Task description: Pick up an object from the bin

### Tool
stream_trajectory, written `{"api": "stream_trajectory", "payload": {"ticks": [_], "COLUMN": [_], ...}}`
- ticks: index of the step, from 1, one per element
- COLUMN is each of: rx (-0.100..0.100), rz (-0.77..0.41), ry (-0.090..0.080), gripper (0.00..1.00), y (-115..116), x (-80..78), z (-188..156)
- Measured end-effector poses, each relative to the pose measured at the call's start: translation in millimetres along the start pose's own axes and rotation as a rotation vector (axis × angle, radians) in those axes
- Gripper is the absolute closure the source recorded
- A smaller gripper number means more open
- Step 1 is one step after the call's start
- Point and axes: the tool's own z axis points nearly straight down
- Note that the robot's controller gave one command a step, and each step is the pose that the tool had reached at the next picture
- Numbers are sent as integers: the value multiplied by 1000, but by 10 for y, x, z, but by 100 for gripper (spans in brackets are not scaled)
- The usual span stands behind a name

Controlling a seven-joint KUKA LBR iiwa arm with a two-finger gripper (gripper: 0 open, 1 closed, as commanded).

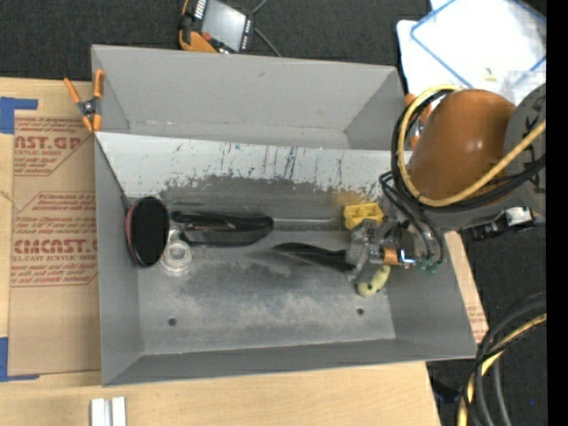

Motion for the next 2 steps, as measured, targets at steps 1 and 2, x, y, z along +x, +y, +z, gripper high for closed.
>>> {"api": "stream_trajectory", "payload": {"ticks": [1, 2], "rx": [0, 1], "rz": [7, -3], "ry": [2, -10], "gripper": [100, 100], "y": [-30, 99], "x": [23, 98], "z": [-381, -598]}}
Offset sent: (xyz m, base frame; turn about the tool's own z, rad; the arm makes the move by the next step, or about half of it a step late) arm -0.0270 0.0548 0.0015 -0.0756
